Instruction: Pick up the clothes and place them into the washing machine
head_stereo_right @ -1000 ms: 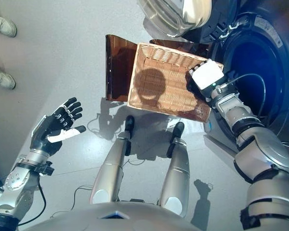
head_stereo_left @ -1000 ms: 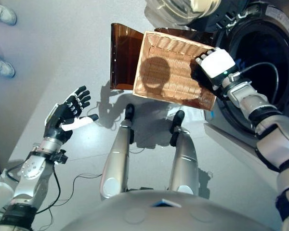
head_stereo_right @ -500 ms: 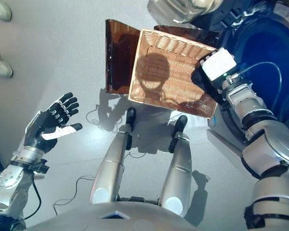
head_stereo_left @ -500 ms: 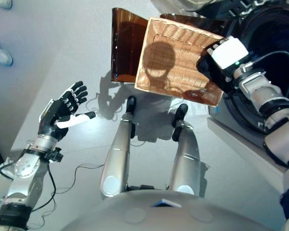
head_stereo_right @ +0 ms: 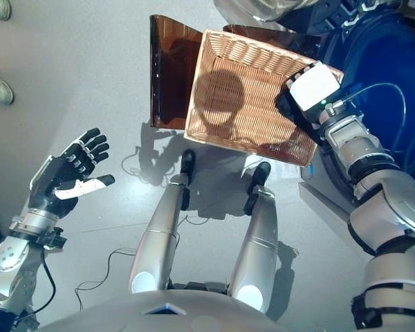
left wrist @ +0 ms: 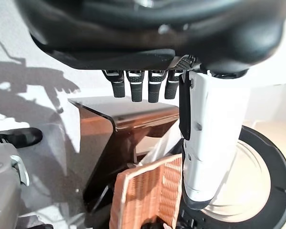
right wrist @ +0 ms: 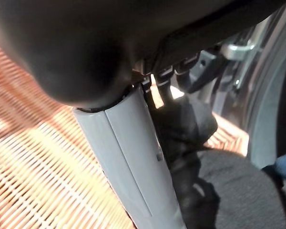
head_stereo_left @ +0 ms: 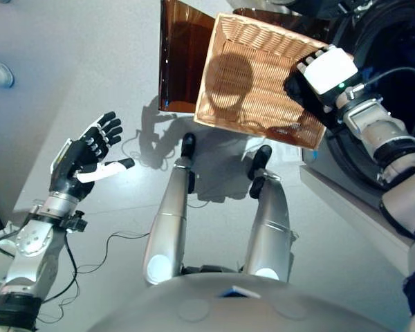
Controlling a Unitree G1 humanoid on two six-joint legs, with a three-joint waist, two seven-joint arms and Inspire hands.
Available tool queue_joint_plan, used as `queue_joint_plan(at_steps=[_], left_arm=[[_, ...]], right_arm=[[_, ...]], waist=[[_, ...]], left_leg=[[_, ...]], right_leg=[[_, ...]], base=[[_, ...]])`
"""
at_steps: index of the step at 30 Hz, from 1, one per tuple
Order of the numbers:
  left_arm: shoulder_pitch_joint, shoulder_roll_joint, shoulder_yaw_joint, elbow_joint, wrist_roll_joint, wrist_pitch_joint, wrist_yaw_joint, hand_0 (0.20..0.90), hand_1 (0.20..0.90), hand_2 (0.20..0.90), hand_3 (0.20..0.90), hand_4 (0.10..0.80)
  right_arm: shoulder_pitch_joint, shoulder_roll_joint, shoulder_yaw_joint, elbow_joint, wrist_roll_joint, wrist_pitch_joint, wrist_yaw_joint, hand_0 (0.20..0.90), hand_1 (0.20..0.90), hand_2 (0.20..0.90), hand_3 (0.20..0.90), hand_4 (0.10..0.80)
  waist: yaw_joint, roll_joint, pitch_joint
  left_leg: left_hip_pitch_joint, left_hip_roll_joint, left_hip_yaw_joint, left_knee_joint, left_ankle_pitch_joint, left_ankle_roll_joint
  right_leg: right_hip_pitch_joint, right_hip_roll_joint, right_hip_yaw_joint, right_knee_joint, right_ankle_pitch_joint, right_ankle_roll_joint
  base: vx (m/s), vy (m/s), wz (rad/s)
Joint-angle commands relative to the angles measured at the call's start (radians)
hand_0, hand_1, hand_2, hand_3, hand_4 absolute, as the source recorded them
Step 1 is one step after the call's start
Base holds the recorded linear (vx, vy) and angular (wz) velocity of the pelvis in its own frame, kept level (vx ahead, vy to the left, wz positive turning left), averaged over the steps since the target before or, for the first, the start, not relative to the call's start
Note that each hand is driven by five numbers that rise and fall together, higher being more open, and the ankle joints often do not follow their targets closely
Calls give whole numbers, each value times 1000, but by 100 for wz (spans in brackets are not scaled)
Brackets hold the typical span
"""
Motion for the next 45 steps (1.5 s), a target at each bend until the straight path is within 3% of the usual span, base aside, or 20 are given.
queue_joint_plan(at_steps=[1,18,31,32,33,45], left_arm=[[110,41,106,-104,-11,-92,5,900,900,900,900,800],[129,63,117,-125,-31,-102,-1,900,900,900,900,800],[121,85,111,-127,-37,-99,-6,900,900,900,900,800],[121,84,111,-127,-34,-99,-3,900,900,900,900,800],[122,82,111,-126,-31,-97,-2,900,900,900,900,800],[122,58,130,-115,-19,-89,3,900,900,900,900,800]], right_arm=[[-37,-67,11,-27,-8,52,-24,900,900,900,900,800],[-32,-22,5,31,-44,84,-26,900,900,900,900,800],[-14,23,-16,55,-37,92,-22,900,900,900,900,800],[-12,28,-18,58,-37,92,-18,485,485,485,485,504],[-10,34,-18,61,-38,91,-12,200,200,200,200,300],[12,56,-47,75,-20,95,1,200,200,200,200,300]], waist=[[3,10,-50],[10,20,-51],[13,17,-64],[14,17,-63],[16,17,-64],[10,12,-64]], left_leg=[[-18,-3,-8,-162,85,-8],[-98,-15,-14,-24,43,-5],[-97,-15,-14,-44,47,-6],[-99,-15,-15,-43,47,-5],[-98,-14,-15,-46,47,-5],[-93,-12,-11,-52,47,-5]], right_leg=[[-5,15,31,30,-46,-9],[-85,14,45,180,-103,-28],[-88,11,42,174,-105,-27],[-89,12,42,175,-104,-27],[-88,12,42,172,-103,-27],[-83,16,40,171,-106,-28]], base=[[0,0,0],[-16,-4,1],[-1,0,1],[0,0,0],[0,0,0],[0,0,0]])
